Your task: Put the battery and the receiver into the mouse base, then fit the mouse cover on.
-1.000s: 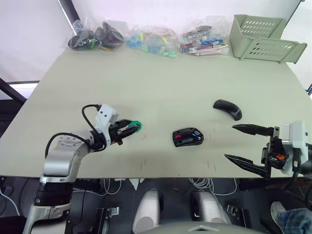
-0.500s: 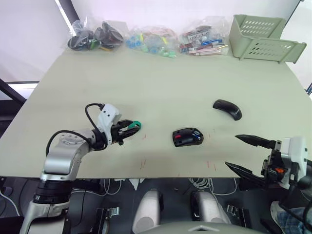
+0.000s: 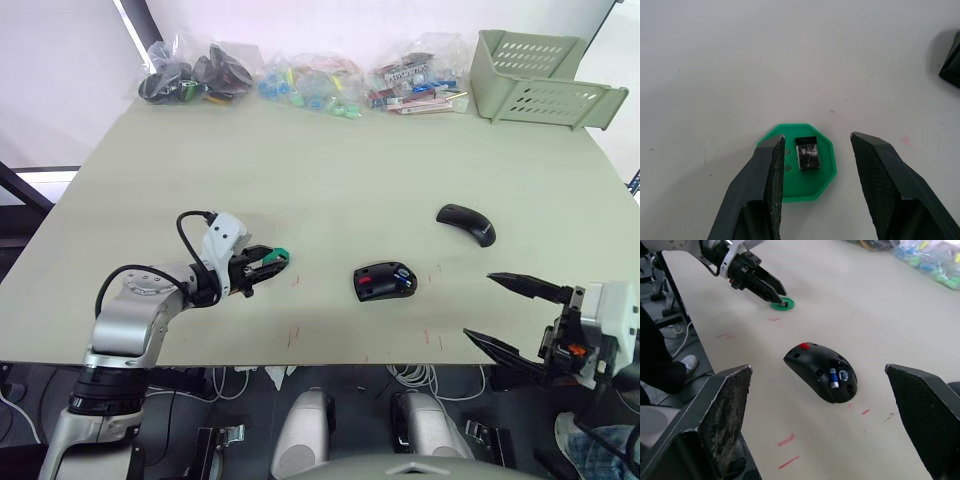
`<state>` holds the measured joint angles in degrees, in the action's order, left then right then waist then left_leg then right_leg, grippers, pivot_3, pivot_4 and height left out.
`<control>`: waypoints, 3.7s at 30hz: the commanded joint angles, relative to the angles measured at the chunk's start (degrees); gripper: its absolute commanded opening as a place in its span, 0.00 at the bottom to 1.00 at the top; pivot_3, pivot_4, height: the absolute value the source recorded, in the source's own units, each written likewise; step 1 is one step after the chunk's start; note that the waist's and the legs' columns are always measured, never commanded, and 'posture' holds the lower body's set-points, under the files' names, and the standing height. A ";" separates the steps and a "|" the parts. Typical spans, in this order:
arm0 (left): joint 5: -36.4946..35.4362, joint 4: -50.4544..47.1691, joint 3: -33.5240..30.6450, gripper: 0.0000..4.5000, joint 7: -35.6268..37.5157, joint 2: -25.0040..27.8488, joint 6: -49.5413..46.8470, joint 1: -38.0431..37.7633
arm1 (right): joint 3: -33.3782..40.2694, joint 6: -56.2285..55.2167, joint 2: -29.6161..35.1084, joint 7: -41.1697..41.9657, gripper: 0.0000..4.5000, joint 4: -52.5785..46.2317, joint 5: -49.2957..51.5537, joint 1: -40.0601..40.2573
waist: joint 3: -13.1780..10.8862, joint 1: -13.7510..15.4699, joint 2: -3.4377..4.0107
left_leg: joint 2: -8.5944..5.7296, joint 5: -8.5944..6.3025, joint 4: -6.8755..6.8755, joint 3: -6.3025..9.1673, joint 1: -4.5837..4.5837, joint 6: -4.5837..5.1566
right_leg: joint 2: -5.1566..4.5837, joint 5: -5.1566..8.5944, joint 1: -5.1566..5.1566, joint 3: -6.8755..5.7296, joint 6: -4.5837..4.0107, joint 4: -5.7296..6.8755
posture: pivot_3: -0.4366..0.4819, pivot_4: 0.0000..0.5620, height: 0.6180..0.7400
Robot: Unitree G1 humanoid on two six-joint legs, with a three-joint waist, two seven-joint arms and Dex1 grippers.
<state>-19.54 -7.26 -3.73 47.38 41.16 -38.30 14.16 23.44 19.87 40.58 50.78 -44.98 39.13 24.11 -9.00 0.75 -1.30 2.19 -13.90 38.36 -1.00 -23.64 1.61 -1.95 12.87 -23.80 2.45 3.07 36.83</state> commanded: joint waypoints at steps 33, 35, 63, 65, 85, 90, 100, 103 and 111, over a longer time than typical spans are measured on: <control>3.45 3.02 2.00 0.34 1.05 1.39 4.68 1.58 | 1.29 0.85 1.23 -2.07 1.00 -2.58 2.49 0.04 | 0.00 -0.01 0.00 | -0.01 0.00 0.00 0.00 0.00 0.00 | 0.00 0.00 0.00 0.00 0.00 0.00 | 0.48 0.27 1.00; 3.58 3.08 2.13 0.34 1.14 1.37 4.88 1.63 | 1.35 0.86 1.28 -2.05 1.00 -2.58 2.50 0.10 | 0.00 -0.01 0.00 | -0.02 0.00 0.00 0.00 0.00 0.00 | 0.01 -0.01 0.00 0.00 -0.01 0.00 | 0.48 0.27 1.00; 5.20 4.14 2.52 0.24 3.53 1.40 6.13 1.50 | 1.60 1.05 1.34 -2.58 1.00 -3.00 3.16 0.77 | 0.00 -0.01 0.00 | -0.02 0.00 0.00 0.00 0.00 0.00 | 0.01 -0.01 0.00 0.00 0.00 0.01 | 0.48 0.27 1.00; 5.26 4.17 2.50 0.24 3.56 1.42 6.22 1.50 | 1.60 1.04 1.31 -2.65 1.00 -3.13 3.17 0.88 | 0.00 -0.01 0.00 | -0.02 0.00 0.00 0.00 0.00 0.00 | 0.01 -0.01 0.00 0.00 0.00 0.01 | 0.48 0.27 1.00; 6.25 5.03 3.01 0.12 4.55 1.43 7.57 2.01 | 1.61 1.08 1.36 -3.00 1.00 -3.44 3.25 1.31 | 0.00 -0.01 0.00 | -0.03 0.00 0.00 -0.01 0.01 0.00 | 0.01 -0.01 0.01 0.00 -0.01 0.02 | 0.48 0.27 1.00; 6.17 5.40 2.83 0.12 4.81 1.46 7.88 2.19 | 1.57 1.05 1.42 -3.09 1.00 -3.38 3.26 1.25 | 0.00 -0.01 0.00 | -0.03 0.00 0.00 -0.01 0.01 0.00 | 0.01 -0.01 0.01 0.00 -0.01 0.02 | 0.48 0.27 1.00; 1.84 7.33 0.25 0.12 10.00 3.63 7.19 4.24 | 1.24 1.06 1.51 -3.39 1.00 -3.45 3.25 0.92 | 0.00 0.00 0.00 | -0.04 0.00 0.01 -0.01 0.01 0.00 | 0.02 -0.01 0.01 0.00 0.00 0.02 | 0.48 0.27 1.00; 1.46 7.74 0.46 0.12 11.05 4.24 7.51 4.58 | 1.11 1.04 1.51 -3.40 1.00 -3.42 3.21 0.83 | 0.00 -0.03 0.00 | -0.03 0.00 0.01 -0.01 0.01 0.00 | 0.02 -0.01 0.01 0.00 -0.01 0.02 | 0.48 0.27 1.00; 1.32 8.87 1.16 0.12 14.11 5.31 9.77 6.02 | 1.02 1.23 1.80 -3.50 1.00 -3.21 3.49 0.28 | 0.00 0.02 0.00 | -0.03 0.00 0.01 -0.01 0.00 0.00 | 0.02 -0.01 0.01 0.00 0.00 0.02 | 0.48 0.27 1.00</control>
<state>-17.68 1.92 -1.84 59.59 44.95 -30.75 18.49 23.46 21.11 41.86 47.29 -46.32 41.51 24.81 -9.00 0.77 -1.30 2.16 -13.90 38.37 -1.01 -23.63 1.61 -1.92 12.87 -23.80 2.45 3.06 36.85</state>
